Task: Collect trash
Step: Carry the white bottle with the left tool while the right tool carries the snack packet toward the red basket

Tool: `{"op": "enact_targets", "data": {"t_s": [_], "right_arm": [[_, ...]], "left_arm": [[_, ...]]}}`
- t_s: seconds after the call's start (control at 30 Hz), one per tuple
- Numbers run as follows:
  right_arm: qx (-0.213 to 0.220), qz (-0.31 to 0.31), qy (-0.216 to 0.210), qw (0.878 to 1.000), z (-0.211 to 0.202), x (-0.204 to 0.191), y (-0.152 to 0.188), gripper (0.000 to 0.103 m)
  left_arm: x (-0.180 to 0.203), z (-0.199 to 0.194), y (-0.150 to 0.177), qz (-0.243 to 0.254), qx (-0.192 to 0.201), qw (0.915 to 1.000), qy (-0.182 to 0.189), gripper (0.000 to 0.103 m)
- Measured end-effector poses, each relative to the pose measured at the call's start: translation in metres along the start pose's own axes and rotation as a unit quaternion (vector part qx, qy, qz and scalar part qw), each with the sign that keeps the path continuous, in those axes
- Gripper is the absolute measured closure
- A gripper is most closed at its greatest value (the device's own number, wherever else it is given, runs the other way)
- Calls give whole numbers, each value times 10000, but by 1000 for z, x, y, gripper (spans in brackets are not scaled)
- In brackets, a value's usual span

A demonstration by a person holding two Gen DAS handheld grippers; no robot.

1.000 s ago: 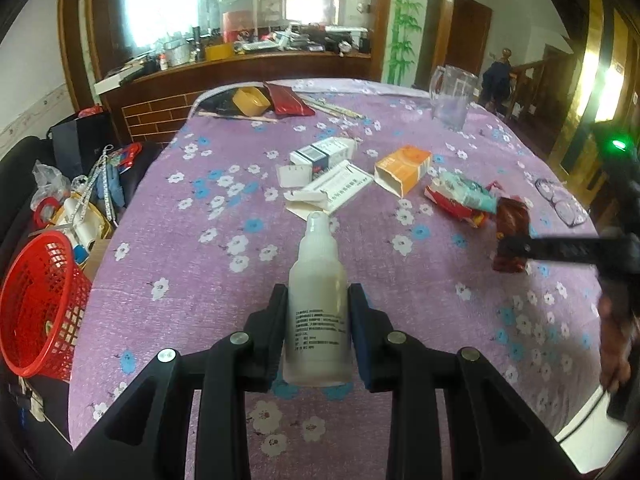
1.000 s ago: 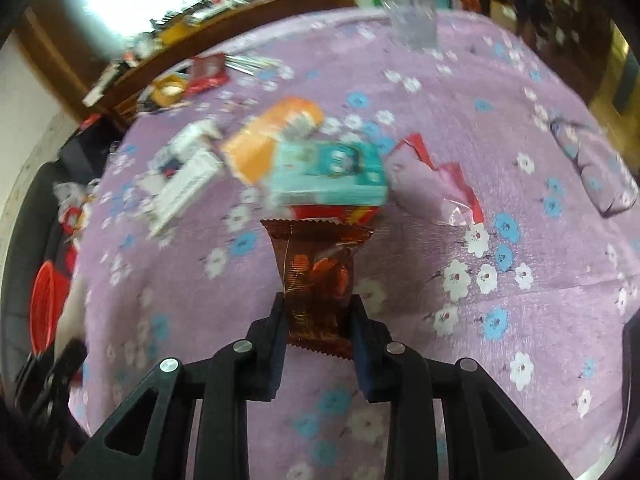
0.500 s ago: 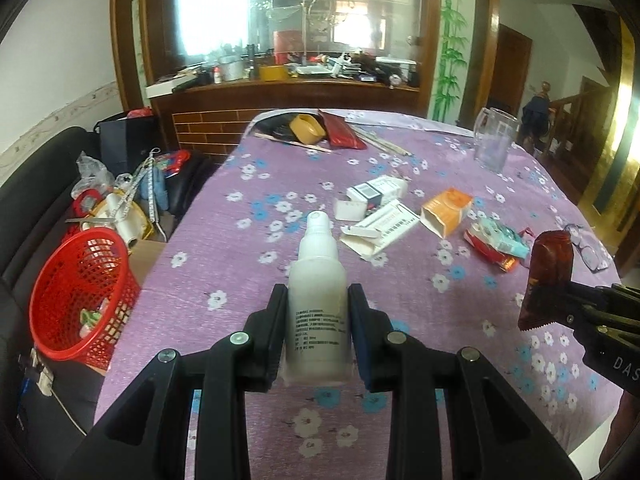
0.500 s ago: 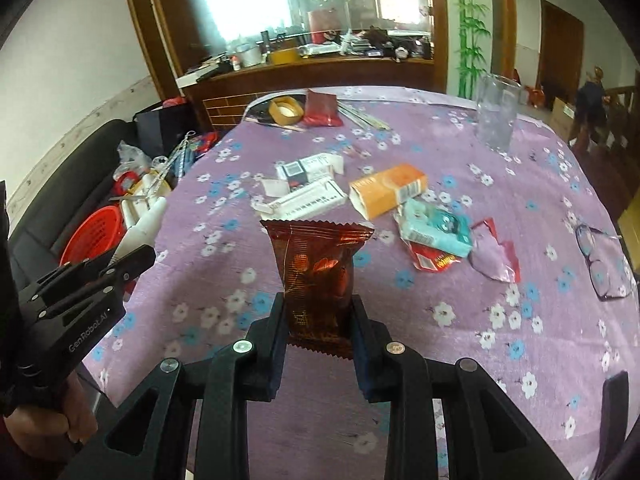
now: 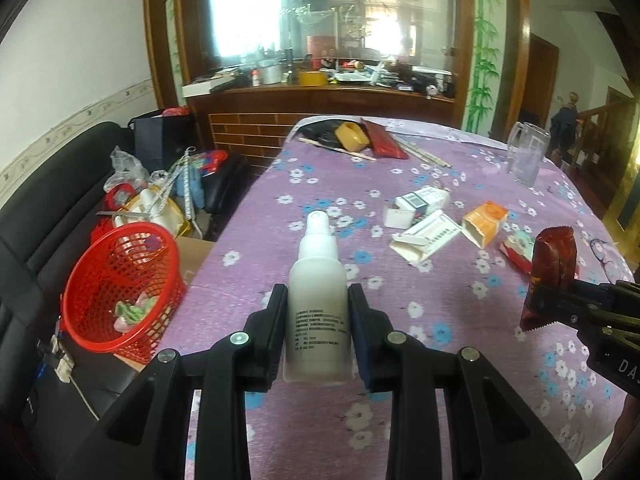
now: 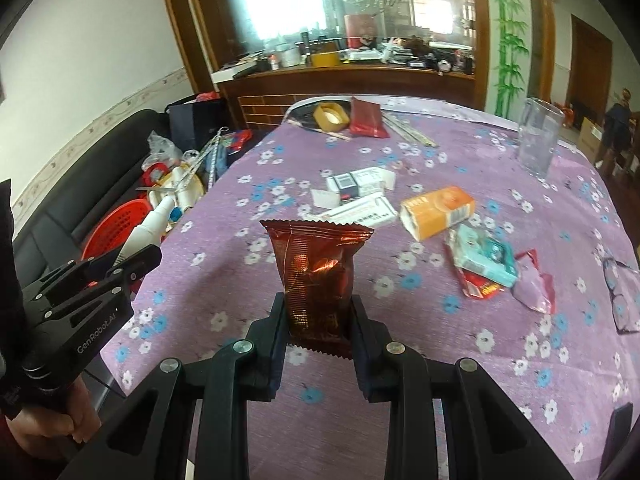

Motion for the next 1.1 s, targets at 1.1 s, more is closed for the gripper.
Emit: {"op": "enact_targets", "data": {"t_s": [1.1], "right_arm": [[-134, -350, -325, 9988, 11, -52, -7, 72]], "left_arm": [[-46, -17, 12, -347, 24, 9991, -256, 74]]}}
Point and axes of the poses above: each gripper's, at about its wrist camera, not at the fingertips, and z roughly the way its jaws point, x to its right, y to its underside, the point moved 2 cm from there along z, roughly the way its jaws point, and after that the axes turned 15 degrees about y, right-handed, at the moved point
